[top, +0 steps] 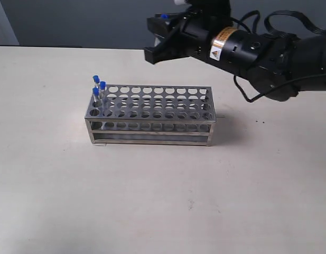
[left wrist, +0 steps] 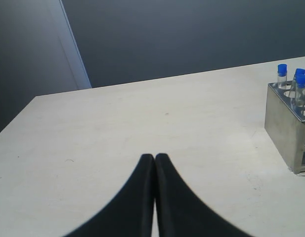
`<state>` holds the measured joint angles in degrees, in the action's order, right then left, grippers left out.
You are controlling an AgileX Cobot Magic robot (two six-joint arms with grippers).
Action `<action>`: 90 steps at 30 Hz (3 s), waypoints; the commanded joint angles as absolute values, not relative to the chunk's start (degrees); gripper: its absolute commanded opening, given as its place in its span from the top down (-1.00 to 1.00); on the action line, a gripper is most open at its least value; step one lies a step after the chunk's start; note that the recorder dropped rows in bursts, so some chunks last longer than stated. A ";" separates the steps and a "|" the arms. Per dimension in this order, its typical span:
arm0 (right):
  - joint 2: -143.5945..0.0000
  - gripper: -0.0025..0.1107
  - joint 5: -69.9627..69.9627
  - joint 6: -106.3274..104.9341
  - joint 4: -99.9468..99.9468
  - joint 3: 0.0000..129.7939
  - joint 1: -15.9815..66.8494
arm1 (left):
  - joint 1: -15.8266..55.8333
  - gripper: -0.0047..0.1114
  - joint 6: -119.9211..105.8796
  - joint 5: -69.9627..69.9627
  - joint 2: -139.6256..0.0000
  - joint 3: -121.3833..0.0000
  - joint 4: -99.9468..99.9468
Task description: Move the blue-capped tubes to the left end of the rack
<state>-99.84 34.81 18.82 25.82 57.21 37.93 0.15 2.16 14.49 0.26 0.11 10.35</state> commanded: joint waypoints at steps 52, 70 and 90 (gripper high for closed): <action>-122.91 0.16 30.26 23.12 29.50 70.65 52.07 | 0.65 0.91 2.36 13.72 0.00 0.00 10.37; -68.77 0.96 -4.77 12.89 23.84 59.34 51.97 | 0.65 0.91 2.36 13.72 0.00 0.00 10.37; -29.73 0.97 -28.49 26.75 45.68 31.19 41.13 | 0.65 0.91 2.36 13.72 0.00 0.00 10.50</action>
<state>-34.67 -32.93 21.52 48.66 31.38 47.17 0.15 2.16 14.49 0.26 0.11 10.35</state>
